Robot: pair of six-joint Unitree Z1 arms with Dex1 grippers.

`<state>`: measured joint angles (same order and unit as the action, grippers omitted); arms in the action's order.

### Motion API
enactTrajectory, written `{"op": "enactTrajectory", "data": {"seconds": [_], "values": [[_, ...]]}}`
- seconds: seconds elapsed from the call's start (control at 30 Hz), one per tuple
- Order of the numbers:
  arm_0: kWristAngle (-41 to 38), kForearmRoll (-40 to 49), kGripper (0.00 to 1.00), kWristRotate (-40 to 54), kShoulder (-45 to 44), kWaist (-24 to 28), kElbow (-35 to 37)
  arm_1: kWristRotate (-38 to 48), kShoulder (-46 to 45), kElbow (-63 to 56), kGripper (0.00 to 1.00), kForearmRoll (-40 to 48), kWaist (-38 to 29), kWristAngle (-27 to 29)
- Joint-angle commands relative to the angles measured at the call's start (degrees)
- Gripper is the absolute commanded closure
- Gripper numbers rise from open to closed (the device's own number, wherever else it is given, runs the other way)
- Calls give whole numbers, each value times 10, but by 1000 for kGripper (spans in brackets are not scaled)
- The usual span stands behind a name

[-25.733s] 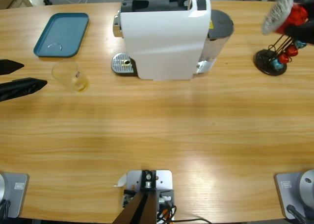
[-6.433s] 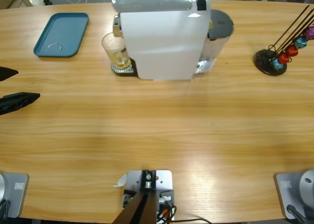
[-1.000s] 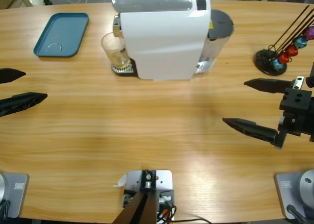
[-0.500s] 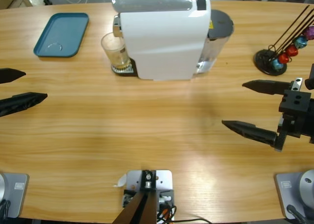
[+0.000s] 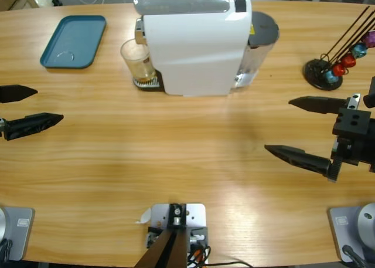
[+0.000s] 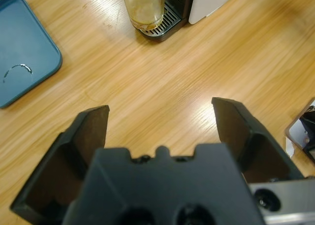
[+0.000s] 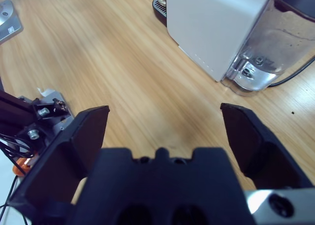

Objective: Pour coffee

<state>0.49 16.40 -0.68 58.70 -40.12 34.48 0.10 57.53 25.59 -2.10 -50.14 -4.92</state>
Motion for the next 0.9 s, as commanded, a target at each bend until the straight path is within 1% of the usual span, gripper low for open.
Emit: {"op": "enactTrajectory", "data": {"seconds": [0.03, 0.9], "values": [[-5, -4, 92, -4, 10, -2, -10, -7, 14, -7, 0, 4, -5, -10], [-5, -2, 92, -4, 5, -2, -11, -8, 14, -7, 0, 4, -5, -15]]}}
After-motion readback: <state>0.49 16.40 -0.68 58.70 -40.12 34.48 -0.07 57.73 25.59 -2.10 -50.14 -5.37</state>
